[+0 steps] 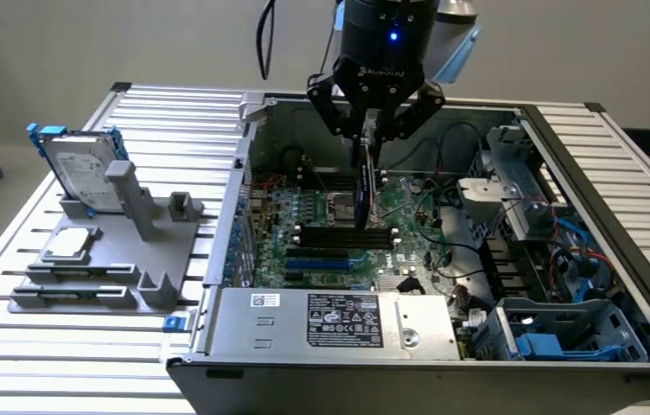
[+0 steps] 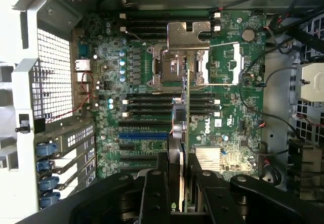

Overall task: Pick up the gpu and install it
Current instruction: 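Insert the gpu into the slot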

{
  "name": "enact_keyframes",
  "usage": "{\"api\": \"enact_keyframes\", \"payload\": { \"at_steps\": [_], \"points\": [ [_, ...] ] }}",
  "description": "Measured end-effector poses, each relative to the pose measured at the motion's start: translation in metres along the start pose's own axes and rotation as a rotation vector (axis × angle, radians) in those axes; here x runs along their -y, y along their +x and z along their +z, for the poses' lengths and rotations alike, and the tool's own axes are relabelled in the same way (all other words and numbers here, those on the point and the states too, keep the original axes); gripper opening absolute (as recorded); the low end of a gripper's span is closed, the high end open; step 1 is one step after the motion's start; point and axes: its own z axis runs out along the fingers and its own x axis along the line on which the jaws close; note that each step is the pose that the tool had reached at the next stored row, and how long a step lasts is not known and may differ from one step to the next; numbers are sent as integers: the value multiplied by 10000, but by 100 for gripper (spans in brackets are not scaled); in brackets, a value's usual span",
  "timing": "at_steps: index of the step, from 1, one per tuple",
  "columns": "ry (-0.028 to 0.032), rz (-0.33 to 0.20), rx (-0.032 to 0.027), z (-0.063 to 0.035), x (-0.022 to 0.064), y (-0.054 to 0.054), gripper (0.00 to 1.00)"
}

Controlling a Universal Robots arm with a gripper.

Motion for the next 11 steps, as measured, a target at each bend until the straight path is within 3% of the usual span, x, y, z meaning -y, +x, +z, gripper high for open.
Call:
{"api": "enact_keyframes", "payload": {
  "at_steps": [4, 11],
  "points": [
    [1, -25, -1, 2, 0, 0, 27],
    [15, -1278, -2, 25, 0, -1, 27]
  ]
}}
